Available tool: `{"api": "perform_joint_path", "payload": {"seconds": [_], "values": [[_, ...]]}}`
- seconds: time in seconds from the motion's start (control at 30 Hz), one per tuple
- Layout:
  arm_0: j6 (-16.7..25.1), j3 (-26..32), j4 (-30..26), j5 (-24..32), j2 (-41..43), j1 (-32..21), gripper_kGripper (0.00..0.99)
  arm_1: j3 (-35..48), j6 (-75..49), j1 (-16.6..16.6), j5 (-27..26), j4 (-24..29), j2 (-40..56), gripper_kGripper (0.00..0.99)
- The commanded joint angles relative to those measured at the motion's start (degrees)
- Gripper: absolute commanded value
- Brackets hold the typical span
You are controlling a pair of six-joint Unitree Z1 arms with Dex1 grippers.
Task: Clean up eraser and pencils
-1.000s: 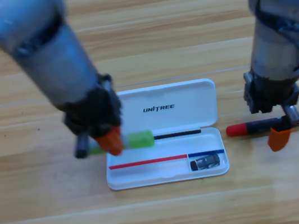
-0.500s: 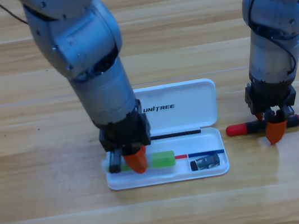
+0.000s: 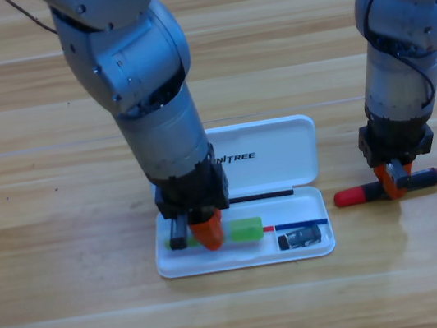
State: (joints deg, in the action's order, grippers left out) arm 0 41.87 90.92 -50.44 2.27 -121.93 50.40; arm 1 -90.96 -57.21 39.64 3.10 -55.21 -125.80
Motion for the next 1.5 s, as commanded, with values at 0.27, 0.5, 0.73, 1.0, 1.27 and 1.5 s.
{"api": "perform_joint_path", "payload": {"seconds": [0.27,0.5,0.73,1.0,1.27,1.5], "values": [[-1.71,0.23,0.79,-0.25,-3.05,1.72,0.0,1.75,0.26,-1.68,0.59,-1.74,2.49,0.0],[-2.23,0.49,0.7,-0.6,-2.96,1.98,0.0,3.24,0.88,-0.97,0.94,-2.71,6.1,0.0],[-2.58,0.14,0.35,-1.13,-2.87,1.98,0.99,4.74,1.75,0.61,1.12,-5.26,9.88,0.0],[-2.94,-0.12,-0.18,-1.22,-1.82,1.98,0.99,3.86,3.16,3.86,-0.99,-8.42,12.51,0.0],[-2.23,-1.18,-4.05,-2.1,5.57,1.8,0.99,-5.55,6.85,9.57,-1.17,-11.67,6.45,0.0],[2.34,-4.96,-7.74,-3.41,18.05,-5.58,0.99,-17.06,9.66,13.97,-1.78,-15.45,-1.02,0.0]]}}
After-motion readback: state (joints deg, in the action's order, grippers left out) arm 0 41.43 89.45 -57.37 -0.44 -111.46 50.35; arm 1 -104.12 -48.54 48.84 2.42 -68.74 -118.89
